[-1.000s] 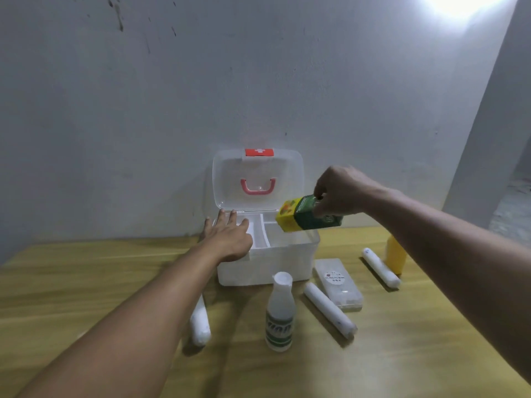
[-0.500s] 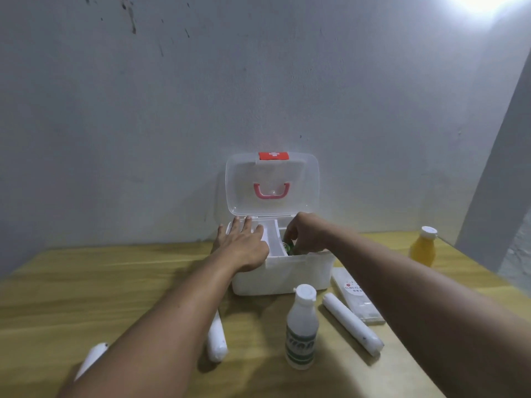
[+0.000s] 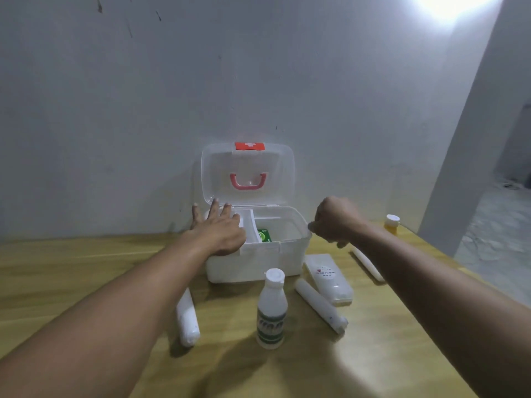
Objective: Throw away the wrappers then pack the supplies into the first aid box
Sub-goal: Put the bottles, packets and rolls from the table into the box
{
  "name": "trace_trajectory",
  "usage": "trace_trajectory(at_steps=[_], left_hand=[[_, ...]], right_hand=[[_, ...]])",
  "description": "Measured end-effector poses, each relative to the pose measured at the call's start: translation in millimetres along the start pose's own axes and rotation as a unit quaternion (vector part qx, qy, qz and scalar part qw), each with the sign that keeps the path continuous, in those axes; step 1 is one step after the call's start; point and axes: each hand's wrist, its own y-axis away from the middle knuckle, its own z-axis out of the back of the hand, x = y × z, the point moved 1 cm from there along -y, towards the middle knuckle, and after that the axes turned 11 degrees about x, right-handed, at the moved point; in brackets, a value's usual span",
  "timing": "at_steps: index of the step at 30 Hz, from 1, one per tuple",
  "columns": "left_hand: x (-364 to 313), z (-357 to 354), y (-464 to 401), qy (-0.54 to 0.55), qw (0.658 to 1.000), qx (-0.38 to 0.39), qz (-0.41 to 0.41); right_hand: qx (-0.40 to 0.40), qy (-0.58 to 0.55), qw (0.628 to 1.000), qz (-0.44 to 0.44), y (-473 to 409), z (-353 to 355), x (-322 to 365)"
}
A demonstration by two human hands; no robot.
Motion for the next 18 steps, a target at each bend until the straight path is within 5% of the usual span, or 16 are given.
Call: trace_trajectory(at_steps=[3,9,12,18], left_hand=[[-1.9,1.7,-2.3,0.027,0.999,-0.025,-0.023],[-6.7,-3.7,-3.8,0.054,0.998,0.005,-0.027],[-8.3,-3.7,-1.0,0.043,0.999,0.007,-0.023],[-8.7,-4.3,-2.5,0.045,0.999,0.006,-0.017]], right_hand=[[0.116,-0.002,0.991,-0.062,20.4,-5.4,-12.8],[0.215,-0.005,0.970,-0.116,40.9,-28.5,-28.4],[0.166,-0.004,0.980,-0.112,42.8,-24.3,-33.2],[-0.060,0.049,0.997,-0.014,20.5,32.9,-27.7]])
